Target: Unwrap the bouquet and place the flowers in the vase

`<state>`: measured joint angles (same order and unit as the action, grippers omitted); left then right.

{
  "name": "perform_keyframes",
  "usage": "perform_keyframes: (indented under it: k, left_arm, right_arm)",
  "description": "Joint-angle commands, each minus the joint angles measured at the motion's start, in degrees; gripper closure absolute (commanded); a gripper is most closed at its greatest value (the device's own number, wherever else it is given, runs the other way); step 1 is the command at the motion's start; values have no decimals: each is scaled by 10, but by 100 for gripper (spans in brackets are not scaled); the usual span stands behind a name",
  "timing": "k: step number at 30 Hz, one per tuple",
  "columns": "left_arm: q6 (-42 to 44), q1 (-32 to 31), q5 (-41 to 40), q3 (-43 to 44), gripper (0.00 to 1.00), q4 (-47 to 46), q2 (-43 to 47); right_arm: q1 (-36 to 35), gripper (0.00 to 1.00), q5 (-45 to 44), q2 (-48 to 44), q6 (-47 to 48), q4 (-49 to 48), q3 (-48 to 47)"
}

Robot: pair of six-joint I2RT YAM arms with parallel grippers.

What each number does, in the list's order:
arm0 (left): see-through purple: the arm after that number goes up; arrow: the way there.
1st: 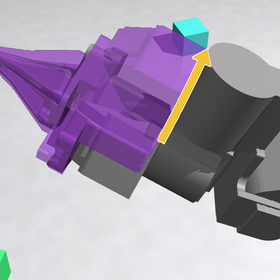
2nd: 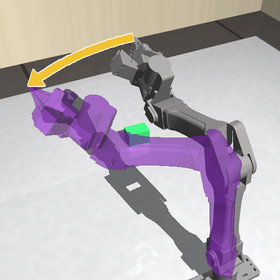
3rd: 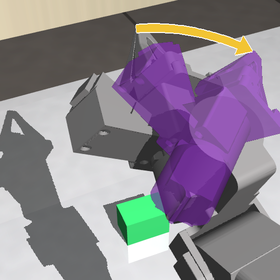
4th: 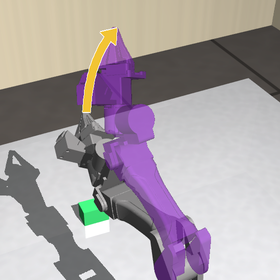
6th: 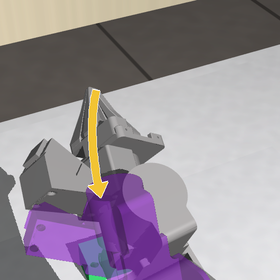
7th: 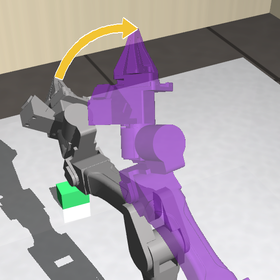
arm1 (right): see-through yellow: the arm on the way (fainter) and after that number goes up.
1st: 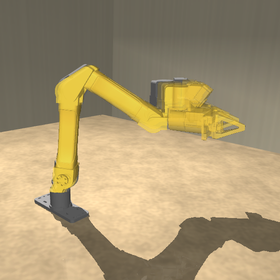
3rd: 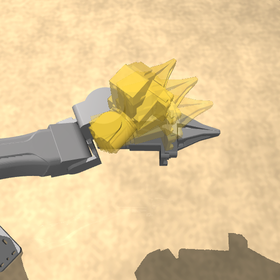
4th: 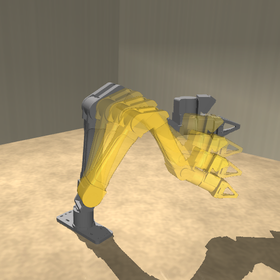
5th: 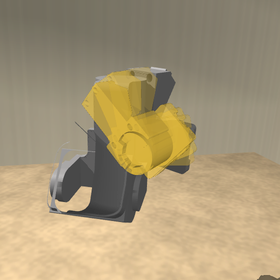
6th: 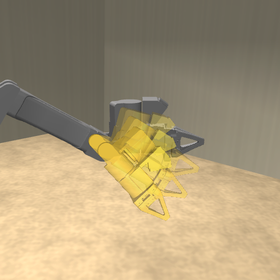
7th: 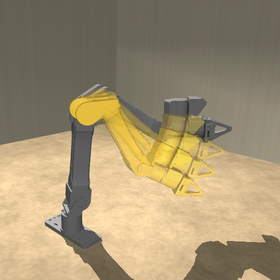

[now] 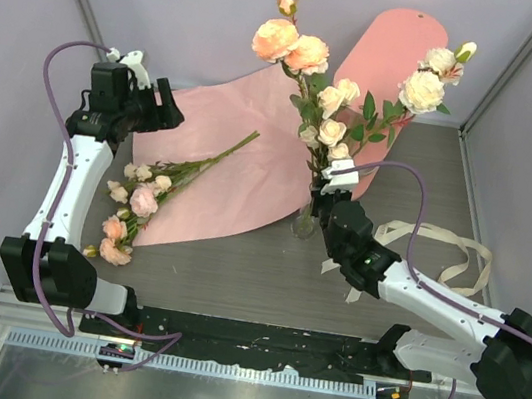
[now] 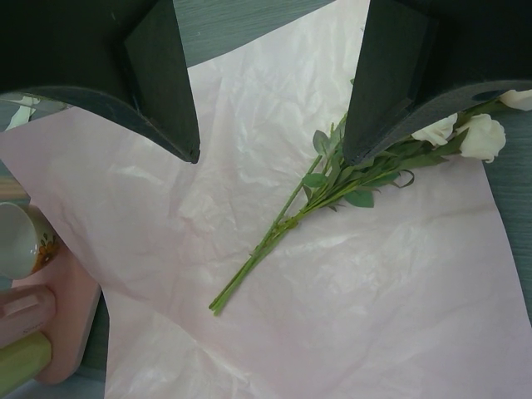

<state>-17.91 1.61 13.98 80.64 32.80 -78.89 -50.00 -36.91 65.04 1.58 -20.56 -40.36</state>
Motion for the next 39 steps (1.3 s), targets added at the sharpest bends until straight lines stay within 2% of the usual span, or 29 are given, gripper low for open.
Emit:
perform_keyframes:
  k: [1,9,19,32,36,39]
  left_arm:
    - [-2,-2,11,7,27,-25,1]
    - [-1,-2,12,8,27,-25,1]
    - [-2,-2,15,9,27,-24,-1]
    - [-4,-8,38,10,27,-26,-12]
    - [3,-11,54,15,26,-23,-27]
    - [14,-29,61,38,26,9,-60]
  right_arm:
    - [3,76,-19,0,-8,-49,15]
    - [3,73,-25,2,-7,-65,36]
    - [3,57,-17,-22,-14,-21,29]
    - [3,51,-45,-69,-28,11,42]
    - [3,45,-52,-83,-53,75,20]
    - [3,30,-50,-93,-83,162,-15]
